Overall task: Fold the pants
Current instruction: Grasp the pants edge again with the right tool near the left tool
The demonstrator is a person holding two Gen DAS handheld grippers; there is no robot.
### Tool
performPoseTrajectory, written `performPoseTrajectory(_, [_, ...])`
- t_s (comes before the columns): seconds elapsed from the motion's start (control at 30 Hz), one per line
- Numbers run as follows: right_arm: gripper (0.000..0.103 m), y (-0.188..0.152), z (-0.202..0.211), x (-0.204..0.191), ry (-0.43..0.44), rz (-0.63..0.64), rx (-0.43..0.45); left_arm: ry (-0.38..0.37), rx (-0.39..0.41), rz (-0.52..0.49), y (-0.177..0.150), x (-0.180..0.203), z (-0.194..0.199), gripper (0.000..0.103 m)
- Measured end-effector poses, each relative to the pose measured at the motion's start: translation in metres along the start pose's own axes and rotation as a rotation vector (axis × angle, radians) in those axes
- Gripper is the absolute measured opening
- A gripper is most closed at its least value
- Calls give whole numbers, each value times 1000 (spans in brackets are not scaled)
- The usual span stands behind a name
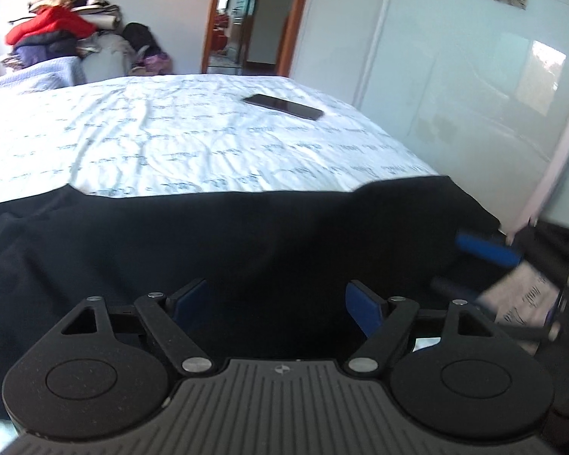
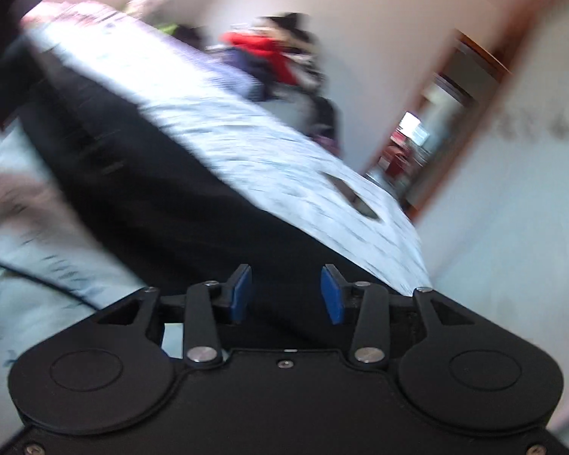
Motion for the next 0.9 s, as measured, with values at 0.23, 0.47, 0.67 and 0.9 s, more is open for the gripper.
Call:
performPoseTrajectory(0.23, [40,-3,-11,-36,32,268,-65,49,-7,52,7,-26,5,84])
performPoseTrajectory(0.47, [30,11,-16,-60,20,395,-48,-113,-79,50,3,-10,6,88])
performPoseTrajectory(0.67, [8,21,-6,-44,115,215,-54,-119,-40,-325,-5,30,5,86])
performPoseTrajectory(0.9, [8,35,-1,-27,161,84,-20,-60,-24,-638,-16,60,-13,65])
Point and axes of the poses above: each gripper's, at about its wrist camera, not at the fingertips, and z roughly against the way its jaws point, x to its right, y to its top, the point moved 10 cm from there along -z, roughly the way its jaws point, and after that the axes turned 1 degree about y, right-handed, at the moved point
